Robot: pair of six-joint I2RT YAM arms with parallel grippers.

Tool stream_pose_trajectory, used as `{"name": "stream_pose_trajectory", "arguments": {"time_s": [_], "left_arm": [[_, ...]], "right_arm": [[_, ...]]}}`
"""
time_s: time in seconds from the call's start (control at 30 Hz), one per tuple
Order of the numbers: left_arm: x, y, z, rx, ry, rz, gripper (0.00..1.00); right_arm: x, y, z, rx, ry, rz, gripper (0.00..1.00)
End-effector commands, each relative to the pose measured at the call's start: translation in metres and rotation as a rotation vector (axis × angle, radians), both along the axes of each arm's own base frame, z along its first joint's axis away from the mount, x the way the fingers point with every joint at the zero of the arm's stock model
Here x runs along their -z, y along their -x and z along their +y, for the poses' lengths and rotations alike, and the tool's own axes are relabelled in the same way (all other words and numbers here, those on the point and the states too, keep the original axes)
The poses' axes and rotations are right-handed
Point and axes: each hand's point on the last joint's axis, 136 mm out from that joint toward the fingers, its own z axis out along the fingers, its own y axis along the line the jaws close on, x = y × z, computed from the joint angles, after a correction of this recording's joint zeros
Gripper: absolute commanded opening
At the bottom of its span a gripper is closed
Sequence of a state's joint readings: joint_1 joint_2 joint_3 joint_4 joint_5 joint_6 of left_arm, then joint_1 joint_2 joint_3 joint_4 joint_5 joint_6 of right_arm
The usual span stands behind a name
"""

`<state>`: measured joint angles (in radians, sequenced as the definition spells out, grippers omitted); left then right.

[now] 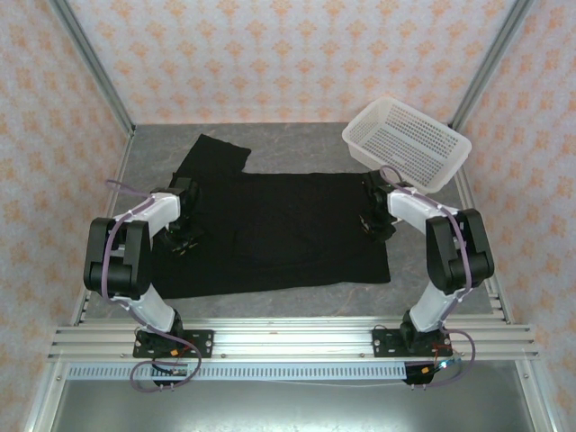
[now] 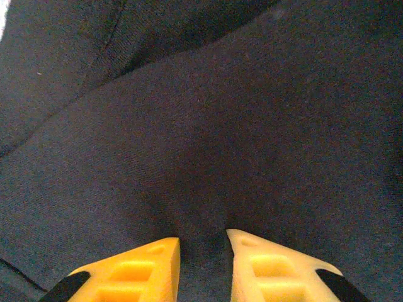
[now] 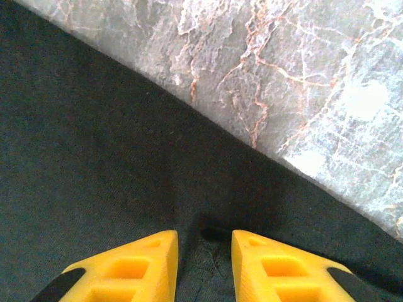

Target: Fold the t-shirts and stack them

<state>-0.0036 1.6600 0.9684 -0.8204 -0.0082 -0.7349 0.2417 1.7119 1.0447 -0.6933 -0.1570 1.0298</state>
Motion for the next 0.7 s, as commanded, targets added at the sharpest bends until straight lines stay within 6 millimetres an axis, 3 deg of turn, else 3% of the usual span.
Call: {"name": "stream_pose_trajectory", "arguments": {"time_s": [0.0,0.27,0.37,0.67], "left_arm": [[-0.008,-0.011,0.005,-0.011,-0.015,-0.039,0.25],[-0.006,-0.011,0.007,-0.008,-0.027,-0.026,0.24],[-0.004,-0.011,0.008,-0.012,-0.03,-0.023,0.25],[0.004,-0.008,0.013,-0.02,-0.061,0.029,0.22]], "right_arm": [[0.003,0.0,-0.002,0.013,0.024,0.017,0.24],[-0.002,0.006,-0.008,0.015,0.054,0.015,0.1],[-0.007,0.006,-0.01,0.02,0.061,0.003,0.0],[-0.041,0.017,-0.024,0.03,0.118,-0.055,0.0]]}}
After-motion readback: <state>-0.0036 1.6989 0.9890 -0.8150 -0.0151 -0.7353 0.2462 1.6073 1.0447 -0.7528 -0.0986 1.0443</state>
